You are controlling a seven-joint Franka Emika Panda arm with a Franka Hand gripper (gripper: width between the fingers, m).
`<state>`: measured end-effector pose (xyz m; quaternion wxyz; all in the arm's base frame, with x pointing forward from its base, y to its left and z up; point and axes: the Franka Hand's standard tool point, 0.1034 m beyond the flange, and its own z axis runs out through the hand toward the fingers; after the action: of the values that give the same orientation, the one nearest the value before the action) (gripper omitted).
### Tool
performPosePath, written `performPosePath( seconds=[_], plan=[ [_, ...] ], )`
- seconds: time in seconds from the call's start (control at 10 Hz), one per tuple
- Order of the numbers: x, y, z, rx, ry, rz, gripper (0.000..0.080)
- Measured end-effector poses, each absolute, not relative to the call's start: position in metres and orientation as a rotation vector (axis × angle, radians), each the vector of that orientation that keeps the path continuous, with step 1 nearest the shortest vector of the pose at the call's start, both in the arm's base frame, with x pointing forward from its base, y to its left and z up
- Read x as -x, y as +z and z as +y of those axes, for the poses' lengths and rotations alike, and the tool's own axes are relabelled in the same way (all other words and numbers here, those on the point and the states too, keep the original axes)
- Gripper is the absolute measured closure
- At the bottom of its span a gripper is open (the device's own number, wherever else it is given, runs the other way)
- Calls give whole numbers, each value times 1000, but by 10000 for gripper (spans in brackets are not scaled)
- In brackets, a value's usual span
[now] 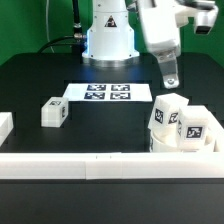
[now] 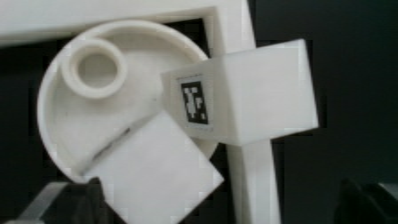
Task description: Assemble stool
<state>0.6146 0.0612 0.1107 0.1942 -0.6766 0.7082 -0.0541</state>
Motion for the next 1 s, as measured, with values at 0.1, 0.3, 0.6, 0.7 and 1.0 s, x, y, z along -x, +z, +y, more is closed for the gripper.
performPosePath(
  seconds=[0.1, 0.3, 0.6, 0.7, 1.0],
  plan=[
    [-613, 110, 61, 1988, -162, 1905, 151],
    [-614, 110, 61, 2149, -203, 1759, 151],
    [-615, 110, 60, 2309, -252, 1577, 151],
    [-614, 109, 65, 2467, -267, 1391, 151],
    [-609, 106, 80, 2789, -235, 865, 151]
  ],
)
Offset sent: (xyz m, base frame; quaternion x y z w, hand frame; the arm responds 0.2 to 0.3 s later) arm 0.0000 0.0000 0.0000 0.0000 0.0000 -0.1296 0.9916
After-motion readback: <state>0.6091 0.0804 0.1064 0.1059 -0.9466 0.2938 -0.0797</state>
